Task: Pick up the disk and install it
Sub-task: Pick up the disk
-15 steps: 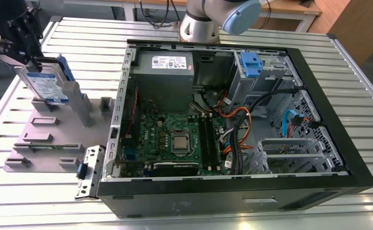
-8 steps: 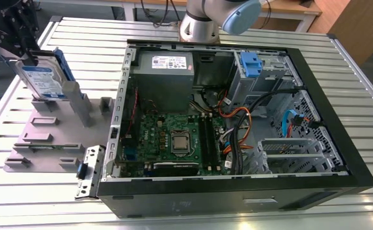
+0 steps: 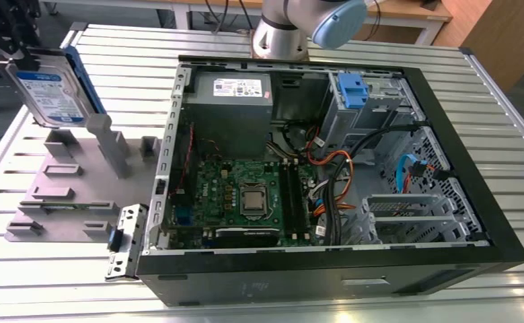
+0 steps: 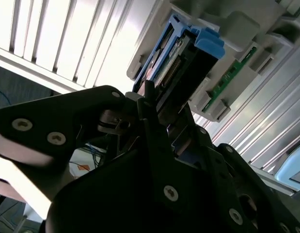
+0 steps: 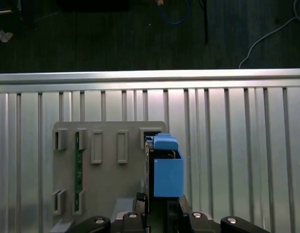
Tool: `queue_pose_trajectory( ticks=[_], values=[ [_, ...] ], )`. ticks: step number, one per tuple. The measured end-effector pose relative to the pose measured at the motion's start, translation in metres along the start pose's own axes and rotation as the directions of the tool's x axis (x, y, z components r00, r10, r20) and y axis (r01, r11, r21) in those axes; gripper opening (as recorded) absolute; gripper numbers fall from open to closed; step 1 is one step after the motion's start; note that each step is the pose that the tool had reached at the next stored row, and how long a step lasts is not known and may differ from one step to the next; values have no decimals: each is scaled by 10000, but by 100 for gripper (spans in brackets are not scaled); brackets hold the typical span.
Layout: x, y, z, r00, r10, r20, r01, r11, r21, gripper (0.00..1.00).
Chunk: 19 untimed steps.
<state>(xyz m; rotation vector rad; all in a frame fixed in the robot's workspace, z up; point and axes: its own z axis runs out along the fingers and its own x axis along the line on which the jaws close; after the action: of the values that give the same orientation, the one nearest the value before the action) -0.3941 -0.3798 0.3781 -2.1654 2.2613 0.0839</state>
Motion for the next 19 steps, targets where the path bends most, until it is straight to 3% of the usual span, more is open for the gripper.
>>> queue_pose_trajectory(
  ticks=[19],
  values=[
    [-22,16,-499,10000,-1,0,1,10000,0,35]
  ],
)
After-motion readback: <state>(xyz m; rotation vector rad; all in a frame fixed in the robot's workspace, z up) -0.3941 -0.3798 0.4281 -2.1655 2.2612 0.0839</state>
